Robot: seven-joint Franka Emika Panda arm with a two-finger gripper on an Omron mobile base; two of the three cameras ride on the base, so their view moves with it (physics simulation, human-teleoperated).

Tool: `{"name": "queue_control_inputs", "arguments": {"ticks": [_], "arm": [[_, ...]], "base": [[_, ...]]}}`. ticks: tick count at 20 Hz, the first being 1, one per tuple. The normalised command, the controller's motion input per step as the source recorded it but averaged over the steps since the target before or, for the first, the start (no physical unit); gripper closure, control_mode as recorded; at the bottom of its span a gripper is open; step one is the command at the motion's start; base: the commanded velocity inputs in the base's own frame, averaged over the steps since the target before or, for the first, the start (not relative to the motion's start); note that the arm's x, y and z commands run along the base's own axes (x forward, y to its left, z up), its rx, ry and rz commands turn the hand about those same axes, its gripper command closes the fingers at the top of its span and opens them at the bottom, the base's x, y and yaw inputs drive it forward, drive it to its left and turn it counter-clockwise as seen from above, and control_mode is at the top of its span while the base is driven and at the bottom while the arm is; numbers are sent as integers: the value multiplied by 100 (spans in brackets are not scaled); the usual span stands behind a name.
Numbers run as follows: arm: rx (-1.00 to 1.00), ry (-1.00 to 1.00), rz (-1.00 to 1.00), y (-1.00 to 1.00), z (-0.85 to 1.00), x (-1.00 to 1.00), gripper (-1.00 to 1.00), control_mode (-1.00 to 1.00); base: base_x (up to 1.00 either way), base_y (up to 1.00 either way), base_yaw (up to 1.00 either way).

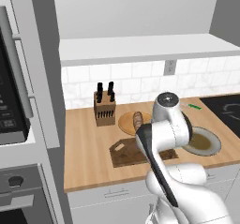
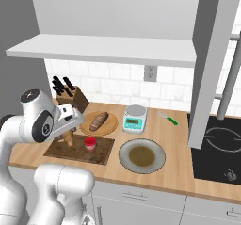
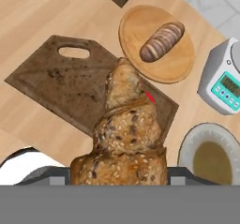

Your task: From the different types of pastries on the counter, select a croissant and place it on the cutting board. Then retrieve a jar of jam from the cabinet and place it alongside the croissant on the cutting board.

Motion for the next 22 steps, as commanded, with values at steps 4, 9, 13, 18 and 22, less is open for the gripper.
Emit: {"name": "queue_control_inputs", "arguments": {"ticks": [4,9,13,18,22], "arm": [[-1,-10,0,100,19,0,100,-100],[14,1,-3,12,1,10,100,-100],[36,12,-12,-6,-18,36,100,-100],[4,7,-5,2,0,17,100,-100],[-20,25,-6,2,-27,34,100,-100]], "base": [[0,0,0],[0,0,0],[0,0,0],[0,0,0],[0,0,0]]}}
